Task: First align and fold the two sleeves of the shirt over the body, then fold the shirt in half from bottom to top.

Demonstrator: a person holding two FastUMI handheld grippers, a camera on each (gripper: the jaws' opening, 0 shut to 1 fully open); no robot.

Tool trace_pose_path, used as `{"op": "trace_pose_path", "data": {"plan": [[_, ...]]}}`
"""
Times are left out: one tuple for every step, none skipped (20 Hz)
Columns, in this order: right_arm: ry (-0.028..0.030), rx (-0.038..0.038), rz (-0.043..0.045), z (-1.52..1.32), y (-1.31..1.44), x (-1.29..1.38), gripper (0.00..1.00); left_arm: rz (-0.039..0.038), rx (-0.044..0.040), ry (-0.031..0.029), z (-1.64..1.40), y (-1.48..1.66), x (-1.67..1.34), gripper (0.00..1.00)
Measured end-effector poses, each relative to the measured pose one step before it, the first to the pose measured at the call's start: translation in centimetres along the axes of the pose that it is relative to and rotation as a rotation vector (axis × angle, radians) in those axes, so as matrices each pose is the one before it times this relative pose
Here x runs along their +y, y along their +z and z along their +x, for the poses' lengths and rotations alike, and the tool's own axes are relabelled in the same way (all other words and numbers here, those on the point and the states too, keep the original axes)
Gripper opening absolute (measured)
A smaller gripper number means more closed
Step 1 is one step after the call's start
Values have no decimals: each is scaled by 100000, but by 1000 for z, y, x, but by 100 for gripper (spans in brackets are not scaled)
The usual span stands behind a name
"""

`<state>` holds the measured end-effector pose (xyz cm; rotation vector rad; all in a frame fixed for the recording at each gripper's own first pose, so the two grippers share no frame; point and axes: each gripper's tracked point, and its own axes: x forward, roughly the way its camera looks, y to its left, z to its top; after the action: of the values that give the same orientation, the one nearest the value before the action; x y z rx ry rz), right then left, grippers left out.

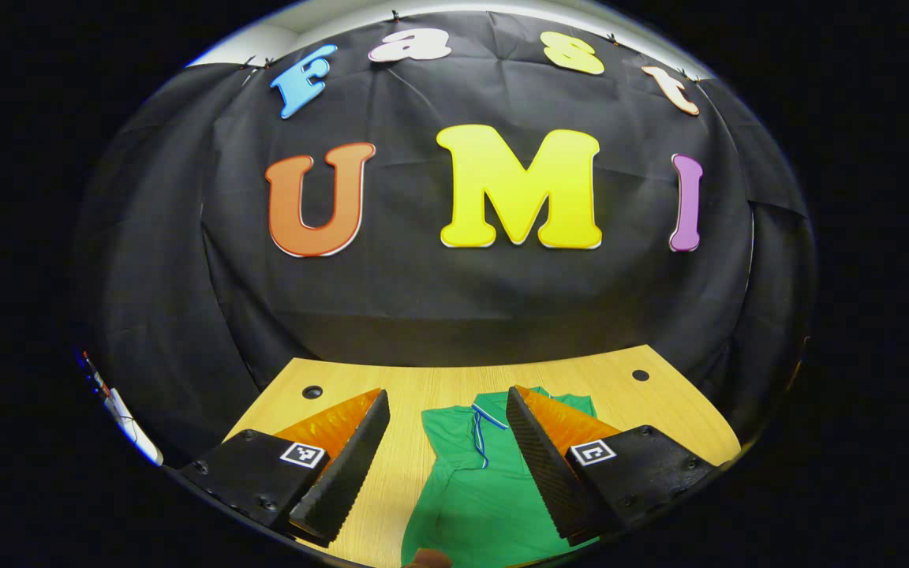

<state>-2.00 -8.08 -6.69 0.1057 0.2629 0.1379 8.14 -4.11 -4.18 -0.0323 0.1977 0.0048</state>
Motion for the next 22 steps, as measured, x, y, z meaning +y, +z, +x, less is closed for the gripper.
{"op": "trace_pose_path", "data": {"plan": [[622, 550, -1277, 432, -283, 253, 95, -1310, -1057, 788, -1136, -45, 545, 96], [258, 1276, -583, 483, -560, 160, 95, -1416, -296, 593, -890, -88, 483, 96], [598, 1835, 433, 399, -440, 340, 95, -1328, 133, 929, -826, -311, 583, 96], [737, 1977, 706, 413, -611, 407, 94, -1008, 1016, 318, -472, -637, 649, 96], [654, 1895, 35, 556, -615, 328, 95, -517, 2033, 941, -433, -1073, 710, 97], [-880, 1928, -626, 761, -835, -6, 95, -470, 2701, 2158, -110, -1292, 1076, 96], [-738, 2769, -1658, 774, -969, 18, 95, -536, 3815, 2119, -100, -1608, 1043, 97], [-1090, 3143, -1926, 860, -1393, 19, 95, -685, 3878, 872, -194, -1571, 487, 97], [-1000, 3165, -1724, 785, -1230, -105, 95, -440, 4189, -29, 0, -1850, 245, 97], [-490, 3860, -1017, 988, -1556, -39, 95, -207, 4359, 308, 30, -2063, 416, 98], [-1145, 4145, -766, 828, -1532, -152, 95, -316, 5138, 414, 108, -2217, 377, 98], [-450, 4913, -686, 691, -1961, -88, 97, -1048, 4675, 972, 165, -2206, 519, 97], [-1483, 5233, -1004, 731, -1924, -288, 95, -1115, 4993, -113, 200, -2075, 392, 98], [-281, 5509, -866, 701, -2005, -92, 95, -851, 6046, -506, 202, -2262, 82, 98], [-736, 6497, -314, 757, -2164, -92, 95, -898, 5578, -1273, 511, -2351, 117, 98], [-1633, 8817, -553, 990, -2847, -399, 95, -582, 7359, -1376, 463, -2647, -50, 98], [-557, 10113, -1016, 1155, -2898, -171, 95, -181, 6980, -410, 616, -2492, 217, 98], [-1766, 10072, -655, 1140, -2690, -381, 96, 458, 6545, 391, 737, -2086, 329, 98], [-995, 8918, 130, 1172, -1689, -183, 96, 686, 6479, 936, 588, -2006, 365, 98], [-129, 6911, 1123, 831, -1218, -102, 96, 538, 5137, 14, 214, -1799, 213, 98], [778, 4714, 2229, 576, -343, 103, 96, 417, 5038, -416, 152, -1525, 98, 98], [2415, 3816, 1846, 225, -215, 289, 96, -160, 4079, -1088, 272, -1056, -193, 100]]}}
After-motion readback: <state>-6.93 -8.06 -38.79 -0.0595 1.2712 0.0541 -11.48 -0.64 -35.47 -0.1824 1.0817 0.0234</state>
